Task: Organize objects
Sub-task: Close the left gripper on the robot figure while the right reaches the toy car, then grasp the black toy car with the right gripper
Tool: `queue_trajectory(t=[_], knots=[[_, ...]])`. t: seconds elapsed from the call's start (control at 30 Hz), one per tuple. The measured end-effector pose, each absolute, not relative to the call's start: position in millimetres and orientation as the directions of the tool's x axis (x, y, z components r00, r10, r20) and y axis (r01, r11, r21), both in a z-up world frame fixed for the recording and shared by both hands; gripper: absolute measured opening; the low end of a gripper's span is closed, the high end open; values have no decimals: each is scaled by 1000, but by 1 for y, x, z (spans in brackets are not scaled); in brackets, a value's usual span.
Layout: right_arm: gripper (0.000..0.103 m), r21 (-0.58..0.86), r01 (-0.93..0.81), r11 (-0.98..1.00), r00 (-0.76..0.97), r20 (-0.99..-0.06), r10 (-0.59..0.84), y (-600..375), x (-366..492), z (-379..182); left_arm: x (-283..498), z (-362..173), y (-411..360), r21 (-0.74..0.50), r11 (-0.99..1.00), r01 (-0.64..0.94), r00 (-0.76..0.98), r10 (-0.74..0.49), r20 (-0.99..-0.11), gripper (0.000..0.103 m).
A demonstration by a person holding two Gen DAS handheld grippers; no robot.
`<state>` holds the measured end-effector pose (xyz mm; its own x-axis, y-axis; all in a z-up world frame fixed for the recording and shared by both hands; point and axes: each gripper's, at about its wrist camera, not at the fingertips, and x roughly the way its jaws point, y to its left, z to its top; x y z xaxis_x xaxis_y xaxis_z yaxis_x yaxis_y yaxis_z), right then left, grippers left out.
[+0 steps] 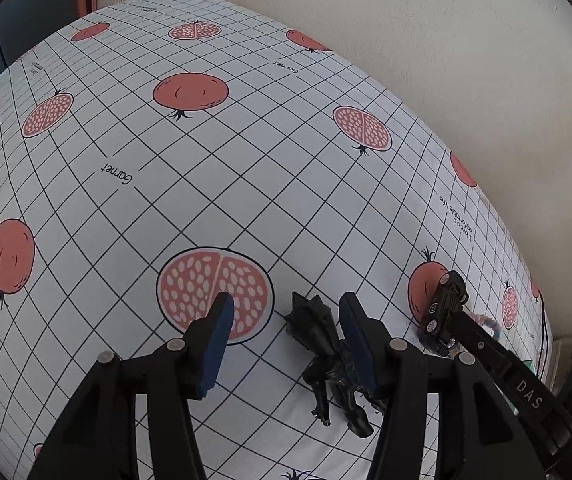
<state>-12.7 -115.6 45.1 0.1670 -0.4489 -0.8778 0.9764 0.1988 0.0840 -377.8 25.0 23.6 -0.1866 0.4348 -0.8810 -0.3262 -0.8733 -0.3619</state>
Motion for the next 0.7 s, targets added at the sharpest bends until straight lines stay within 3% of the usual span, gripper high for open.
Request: queue_trajectory(t=[0.13, 0.33, 0.37, 0.4, 0.7], knots=[[58, 101, 977, 187, 176, -878, -445, -121, 0, 38, -378, 16, 27, -379, -867, -324, -155, 444, -882, 56], [57, 0, 983, 184, 87, -881, -464, -121, 16, 31, -376, 12, 30, -390, -861, -327, -146, 453, -879, 56], [54, -15, 984, 179, 71, -883, -464, -122, 17, 30, -376, 11, 31, -388, -861, -329, -144, 452, -880, 56], [43, -34, 984, 176, 53, -883, -467, -121, 18, 30, -375, 11, 32, -389, -859, -332, -140, 453, -881, 56], [37, -61, 980, 190, 34, -887, -460, -114, 12, 34, -369, 12, 40, -377, -856, -353, -147, 449, -881, 57]])
